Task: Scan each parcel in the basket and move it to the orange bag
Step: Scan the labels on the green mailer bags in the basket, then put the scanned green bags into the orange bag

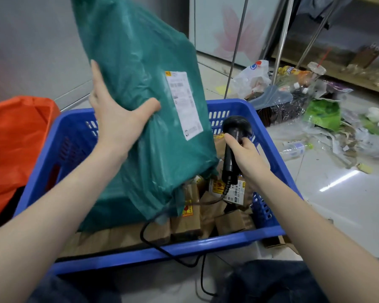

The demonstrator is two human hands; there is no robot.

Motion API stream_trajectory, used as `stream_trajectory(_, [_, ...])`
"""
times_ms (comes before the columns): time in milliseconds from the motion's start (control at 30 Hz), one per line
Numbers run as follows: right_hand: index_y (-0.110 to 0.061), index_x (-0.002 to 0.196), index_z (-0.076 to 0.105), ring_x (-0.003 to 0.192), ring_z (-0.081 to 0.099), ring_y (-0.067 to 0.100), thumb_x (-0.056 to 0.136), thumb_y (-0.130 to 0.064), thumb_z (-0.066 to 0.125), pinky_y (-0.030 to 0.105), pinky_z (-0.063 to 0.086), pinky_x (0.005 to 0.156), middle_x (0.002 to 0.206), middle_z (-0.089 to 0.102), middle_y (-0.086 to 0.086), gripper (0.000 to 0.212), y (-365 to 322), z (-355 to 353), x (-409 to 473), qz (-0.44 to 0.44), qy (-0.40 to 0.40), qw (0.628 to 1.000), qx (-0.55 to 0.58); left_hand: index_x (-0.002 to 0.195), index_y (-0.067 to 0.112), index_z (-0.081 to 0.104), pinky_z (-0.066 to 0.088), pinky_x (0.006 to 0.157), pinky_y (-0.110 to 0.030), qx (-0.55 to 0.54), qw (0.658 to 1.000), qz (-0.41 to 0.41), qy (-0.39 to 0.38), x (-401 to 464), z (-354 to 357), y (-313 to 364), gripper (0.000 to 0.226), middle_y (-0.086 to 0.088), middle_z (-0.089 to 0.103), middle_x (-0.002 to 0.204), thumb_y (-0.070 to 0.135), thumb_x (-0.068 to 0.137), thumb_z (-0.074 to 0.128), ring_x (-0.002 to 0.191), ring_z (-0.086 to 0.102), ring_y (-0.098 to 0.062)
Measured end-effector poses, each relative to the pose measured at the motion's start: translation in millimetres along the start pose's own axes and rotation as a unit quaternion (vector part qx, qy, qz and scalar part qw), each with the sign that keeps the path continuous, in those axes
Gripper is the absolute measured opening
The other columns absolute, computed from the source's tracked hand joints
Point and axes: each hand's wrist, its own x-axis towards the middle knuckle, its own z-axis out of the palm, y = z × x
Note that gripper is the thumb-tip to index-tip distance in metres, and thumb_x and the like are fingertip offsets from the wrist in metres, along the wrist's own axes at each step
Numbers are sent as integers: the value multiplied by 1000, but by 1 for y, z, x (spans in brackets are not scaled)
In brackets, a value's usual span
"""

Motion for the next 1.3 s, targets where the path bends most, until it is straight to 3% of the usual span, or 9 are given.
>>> stream_trajectory(100, [-14,127,46,114,49,26,83,-54,57,39,40,100,129,45,10,61,1,8,0,-64,-6,992,-107,154,24,12,29,114,-25,-36,998,15,45,17,-27,-13,117,5,30,144,37,56,76,131,37,-5])
stream_trajectory(233, [-12,129,44,101,41,20,90,-30,60,22,28,80,114,33,6,45,6,30,3,-84,-35,977,-190,152,27,16,35,112,-29,-54,995,2,81,40,-59,-28,116,6,37,144,35,55,78,131,42,-6])
stream_trajectory(367, [-9,127,45,96,45,27,87,-23,61,26,32,79,112,32,8,45,15,65,9,-49,-77,967,-239,151,35,16,38,110,-32,-49,996,-32,69,52,-86,-44,116,10,39,143,35,55,80,128,45,-4])
stream_trajectory(567, [-9,136,39,117,52,35,87,-31,62,39,45,92,133,45,17,59,54,91,27,-34,-69,924,-374,147,32,27,49,99,-39,-81,992,-66,77,64,-113,-64,105,10,54,136,28,57,81,118,58,-10])
stream_trajectory(867, [-10,119,54,104,61,34,88,-31,60,30,43,72,115,65,14,38,82,88,31,-28,-76,910,-406,143,23,31,53,94,-44,-124,991,-54,0,63,-107,-59,89,0,61,131,16,64,71,113,63,-21])
stream_trajectory(1000, [-9,109,54,96,61,34,94,-25,50,29,37,69,111,65,17,22,57,86,31,-83,-40,921,-379,142,27,31,55,90,-44,-148,987,-59,-24,56,-101,-49,92,-3,61,130,20,60,71,110,64,-24])
stream_trajectory(1100, [-11,126,54,88,58,22,100,-21,35,26,39,74,116,64,9,33,29,80,32,-119,1,966,-231,143,26,30,57,85,-41,-155,986,-50,-36,52,-99,-44,91,-3,62,128,17,62,70,106,66,-22])
stream_trajectory(1200, [-22,136,48,113,58,18,95,-49,37,41,44,102,129,59,0,49,-8,76,28,-70,-75,995,-16,143,22,32,56,70,-30,-191,978,-66,-50,45,-97,-39,83,3,68,111,13,67,65,88,68,-15])
stream_trajectory(1300, [-32,136,49,117,60,17,80,-73,49,41,47,102,133,60,-4,69,-36,68,7,-2,-200,977,73,140,19,37,55,65,-27,-229,968,-81,-69,37,-96,-34,83,5,68,98,16,62,66,79,68,-12])
